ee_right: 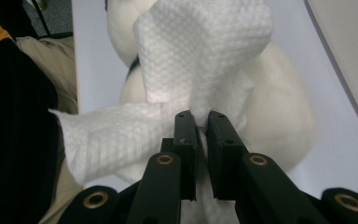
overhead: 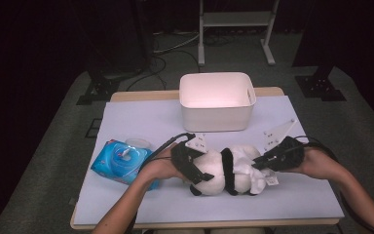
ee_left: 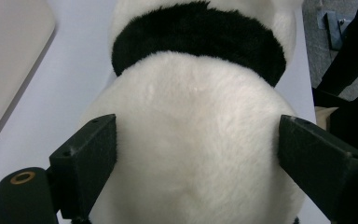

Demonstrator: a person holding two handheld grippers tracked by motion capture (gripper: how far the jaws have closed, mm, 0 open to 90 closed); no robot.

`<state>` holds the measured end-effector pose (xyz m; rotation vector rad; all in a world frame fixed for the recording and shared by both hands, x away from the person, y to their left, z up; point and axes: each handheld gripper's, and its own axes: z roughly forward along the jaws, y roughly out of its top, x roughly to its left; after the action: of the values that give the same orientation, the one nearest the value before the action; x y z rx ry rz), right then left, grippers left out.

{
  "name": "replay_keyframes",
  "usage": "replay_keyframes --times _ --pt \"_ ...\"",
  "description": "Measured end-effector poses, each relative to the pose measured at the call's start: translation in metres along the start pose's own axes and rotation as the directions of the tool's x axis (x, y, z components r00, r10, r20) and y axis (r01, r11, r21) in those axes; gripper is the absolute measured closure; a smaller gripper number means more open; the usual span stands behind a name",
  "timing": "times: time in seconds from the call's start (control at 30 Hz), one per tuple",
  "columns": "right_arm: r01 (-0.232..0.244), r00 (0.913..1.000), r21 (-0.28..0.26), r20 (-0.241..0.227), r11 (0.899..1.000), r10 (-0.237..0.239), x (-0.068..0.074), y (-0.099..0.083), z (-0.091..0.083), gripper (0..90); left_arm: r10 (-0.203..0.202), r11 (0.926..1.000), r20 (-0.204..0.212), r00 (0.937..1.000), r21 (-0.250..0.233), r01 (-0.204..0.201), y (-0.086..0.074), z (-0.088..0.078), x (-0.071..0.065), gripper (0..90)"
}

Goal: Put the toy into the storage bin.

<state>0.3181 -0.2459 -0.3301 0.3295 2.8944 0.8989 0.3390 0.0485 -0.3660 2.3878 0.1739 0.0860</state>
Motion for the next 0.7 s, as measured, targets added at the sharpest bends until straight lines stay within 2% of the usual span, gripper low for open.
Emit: replay_keyframes --times 0.2,0.3,0.53,0.7 --pt "-0.044 0.999 -0.002 0.002 0.999 0.044 -0.002 -0.022 -0.001 81.6 -0.006 1.0 0.019 0.9998 0.004 0.006 0.0 0.002 0.002 13.7" --pt "-0.046 0.999 -0.012 0.001 0.999 0.046 -0.002 -0.023 -0.002 81.7 -0.007 1.0 0.024 0.9997 -0.006 0.007 -0.001 0.003 0.004 13.5" --pt "-0.004 1.0 -0.017 -0.001 1.0 0.004 -0.002 -0.003 -0.003 81.6 -0.009 0.9999 0.028 0.9996 -0.012 0.01 -0.001 0.003 0.004 12.2" --pt "0.041 0.999 -0.015 -0.014 0.999 -0.042 0.0 0.02 0.006 81.4 -0.011 0.9998 0.026 0.9996 -0.018 0.012 -0.001 0.004 0.003 11.9"
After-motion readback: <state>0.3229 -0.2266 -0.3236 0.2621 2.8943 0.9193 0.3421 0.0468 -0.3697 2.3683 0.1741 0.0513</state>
